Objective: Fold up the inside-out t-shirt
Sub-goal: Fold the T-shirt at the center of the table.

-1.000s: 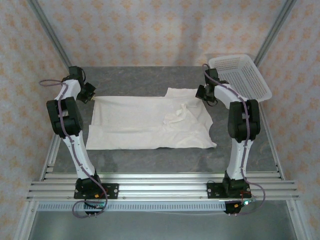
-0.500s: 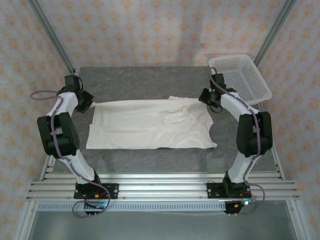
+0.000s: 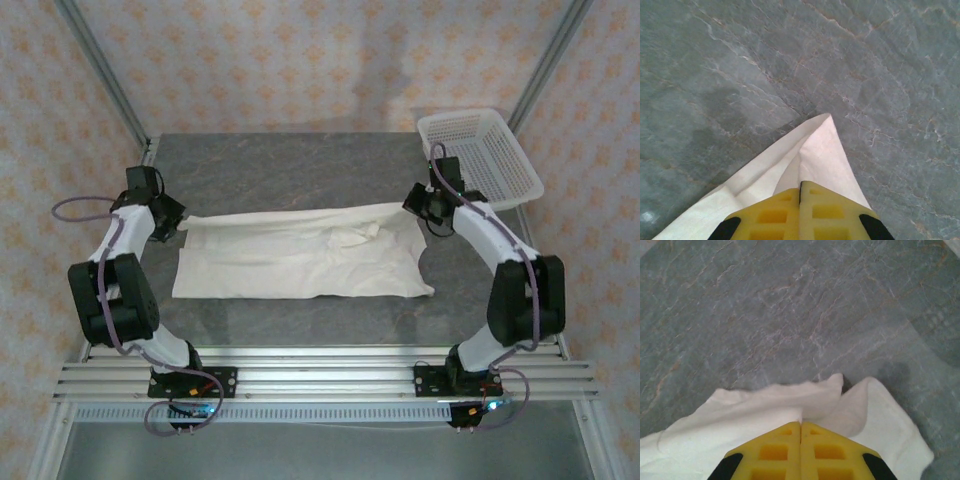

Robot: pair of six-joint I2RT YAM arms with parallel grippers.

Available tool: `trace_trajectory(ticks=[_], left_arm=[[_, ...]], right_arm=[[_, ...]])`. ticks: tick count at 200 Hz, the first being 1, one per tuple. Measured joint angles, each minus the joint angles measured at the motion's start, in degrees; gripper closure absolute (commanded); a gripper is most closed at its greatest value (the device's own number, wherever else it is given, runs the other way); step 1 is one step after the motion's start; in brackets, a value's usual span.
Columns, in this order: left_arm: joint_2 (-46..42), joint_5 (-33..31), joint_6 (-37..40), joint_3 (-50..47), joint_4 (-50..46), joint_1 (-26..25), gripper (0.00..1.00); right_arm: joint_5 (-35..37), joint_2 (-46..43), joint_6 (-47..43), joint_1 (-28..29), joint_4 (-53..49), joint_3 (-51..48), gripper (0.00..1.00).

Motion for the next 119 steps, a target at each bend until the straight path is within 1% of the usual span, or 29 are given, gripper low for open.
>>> trace_trajectory(ticks=[19,49,63,79,93,106,119], left_arm=[[-2.4,-1.4,-0.5,-4.2,0.5,0.0,1.0],[-5.2,-2.5,-2.2,-15.2,1.3,0.0,1.0],[-6.9,-3.8,-2.5,-18.7,1.1,0.0,1.0],[-8.3,-5.2,-2.5,-19.6,0.9,0.0,1.0],[-8.9,-5.9,-2.5,-19.6,1.6,0.0,0.92],[-9.0,-6.4,-2.7,-19.6,1.9,0.0,0.82],[-9.0,-7.0,-2.8,-19.6,2.4,0.0,0.73]], right_arm=[[-0.4,-2.1,1.1,0.3,1.4,-6.3,1.0],[-0.7,-1.8,2.3,0.5,1.6,-16.3,1.0],[-0.7,-1.9,2.6,0.5,1.5,-18.7,0.99],[-0.8,-1.9,2.7,0.5,1.4,-19.8,0.96],[-0.9,-2.1,2.7,0.7,1.4,-19.8,0.92],[-0.9,-2.4,2.7,0.9,1.4,-19.8,0.83],[-0.8,-2.6,2.8,1.0,1.1,-19.8,0.78]])
